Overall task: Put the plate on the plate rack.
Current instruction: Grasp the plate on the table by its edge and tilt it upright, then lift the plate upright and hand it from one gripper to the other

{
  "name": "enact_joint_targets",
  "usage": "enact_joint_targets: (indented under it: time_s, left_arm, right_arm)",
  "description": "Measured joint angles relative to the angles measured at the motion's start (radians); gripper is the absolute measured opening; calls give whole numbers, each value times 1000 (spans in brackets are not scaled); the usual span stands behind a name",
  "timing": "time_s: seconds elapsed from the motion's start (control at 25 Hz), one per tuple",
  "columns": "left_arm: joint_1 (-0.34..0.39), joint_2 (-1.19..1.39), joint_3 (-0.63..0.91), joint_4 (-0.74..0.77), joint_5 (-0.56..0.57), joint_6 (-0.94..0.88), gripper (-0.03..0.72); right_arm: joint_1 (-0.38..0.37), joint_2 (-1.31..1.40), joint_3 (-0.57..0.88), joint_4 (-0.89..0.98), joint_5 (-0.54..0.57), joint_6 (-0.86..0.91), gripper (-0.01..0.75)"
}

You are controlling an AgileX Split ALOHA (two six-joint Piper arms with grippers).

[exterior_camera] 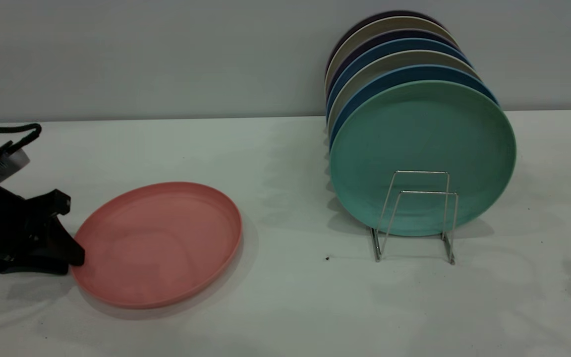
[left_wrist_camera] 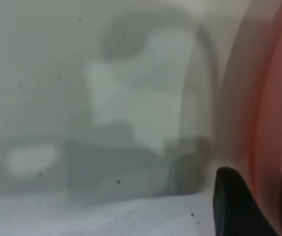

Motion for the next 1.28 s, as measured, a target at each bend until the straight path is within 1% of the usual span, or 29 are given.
enact_joint_targets:
  time_s: [0.2,0.4,0.68,0.88,1.08,1.2,1.28]
  left_arm:
    - [0,6,-6,-23,1,9,216]
    - [0,6,-10,-31,4,21,138]
    - [0,6,-10,-128,19,103,28]
    - [0,7,-10,-149,30,125,22]
    - [0,-19,-10,-152,94,128,22]
    - [0,-59,-10,-153,118,131,22]
    - [0,-85,-10,-153,128,131,22]
  right_arm:
    - [0,0,0,1,0,-4,240]
    - [0,0,0,1,1,-4,240]
    - [0,0,0,4,2,-4,240]
    - [0,-3,0,17,3,-23,240]
    - [0,-68,0,53,8,-48,240]
    - [4,-118,0,67,38,-49,240]
    - [21,-135,1,76,66,-50,240]
